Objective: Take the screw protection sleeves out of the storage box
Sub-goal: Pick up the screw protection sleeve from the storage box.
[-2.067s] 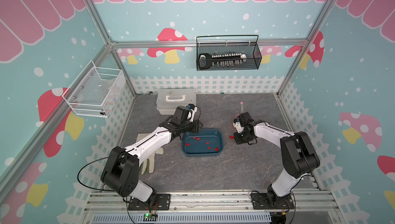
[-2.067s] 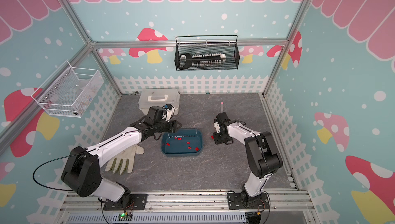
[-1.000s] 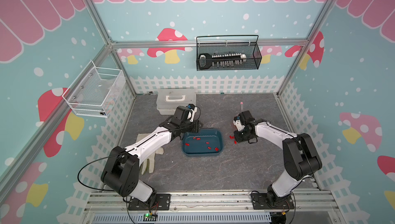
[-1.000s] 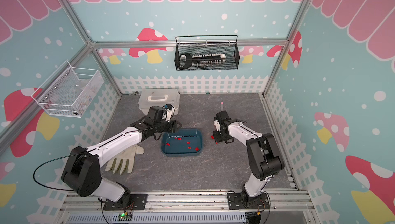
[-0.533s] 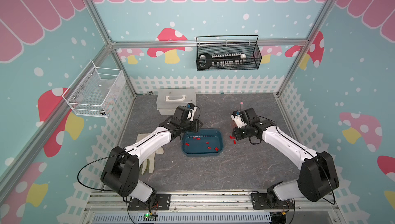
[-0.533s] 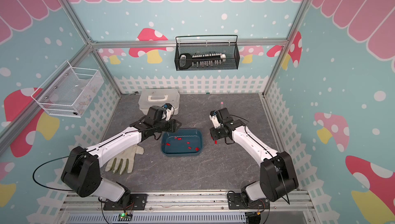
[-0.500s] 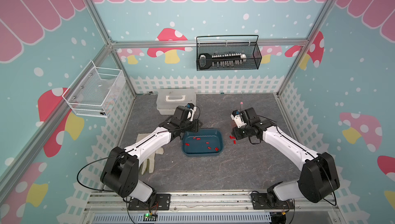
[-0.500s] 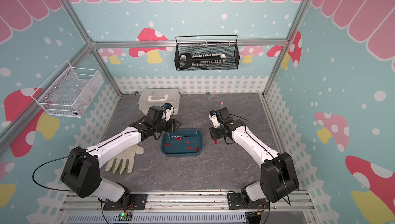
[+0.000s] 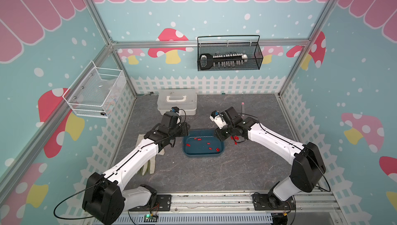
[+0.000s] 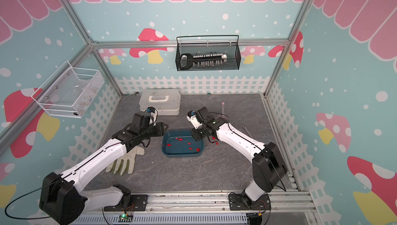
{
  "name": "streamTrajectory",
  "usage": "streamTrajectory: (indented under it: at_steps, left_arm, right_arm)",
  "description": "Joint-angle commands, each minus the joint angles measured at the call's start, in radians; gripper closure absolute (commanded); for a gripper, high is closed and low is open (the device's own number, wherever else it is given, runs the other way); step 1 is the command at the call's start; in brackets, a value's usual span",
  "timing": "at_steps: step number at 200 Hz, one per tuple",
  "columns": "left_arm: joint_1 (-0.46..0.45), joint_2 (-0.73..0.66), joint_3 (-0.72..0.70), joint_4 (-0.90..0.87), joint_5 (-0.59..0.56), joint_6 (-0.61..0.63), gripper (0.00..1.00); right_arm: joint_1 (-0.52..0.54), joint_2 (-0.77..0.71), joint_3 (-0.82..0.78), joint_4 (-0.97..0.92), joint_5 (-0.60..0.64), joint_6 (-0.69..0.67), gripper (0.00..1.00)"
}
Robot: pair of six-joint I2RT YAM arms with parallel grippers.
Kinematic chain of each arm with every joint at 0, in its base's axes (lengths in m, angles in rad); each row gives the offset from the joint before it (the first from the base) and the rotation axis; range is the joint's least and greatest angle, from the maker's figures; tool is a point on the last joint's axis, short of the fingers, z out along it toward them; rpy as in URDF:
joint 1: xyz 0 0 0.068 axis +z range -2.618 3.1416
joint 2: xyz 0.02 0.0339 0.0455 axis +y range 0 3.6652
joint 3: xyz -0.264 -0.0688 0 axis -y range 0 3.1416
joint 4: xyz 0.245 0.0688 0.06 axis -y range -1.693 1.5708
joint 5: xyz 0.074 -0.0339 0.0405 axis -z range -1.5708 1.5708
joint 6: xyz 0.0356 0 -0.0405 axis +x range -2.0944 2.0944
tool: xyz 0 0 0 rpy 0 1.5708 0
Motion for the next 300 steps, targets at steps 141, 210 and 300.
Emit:
streamTrajectory:
  at_steps: [141, 210, 300]
  left_arm:
    - [0.1, -0.069, -0.168, -0.153, 0.079, -0.102, 0.53]
    - [0.101, -0.002, -0.169, -0.15, 0.098, -0.106, 0.53]
    - [0.101, 0.008, -0.172, -0.134, 0.106, -0.101, 0.53]
  right_arm:
    - [0.078, 0.374, 0.274, -0.047, -0.094, -0.35, 0.68]
    - [0.088, 0.481, 0.356, -0.108, -0.048, -0.469, 0.68]
    - [0.088, 0.588, 0.436, -0.131, -0.005, -0.498, 0.68]
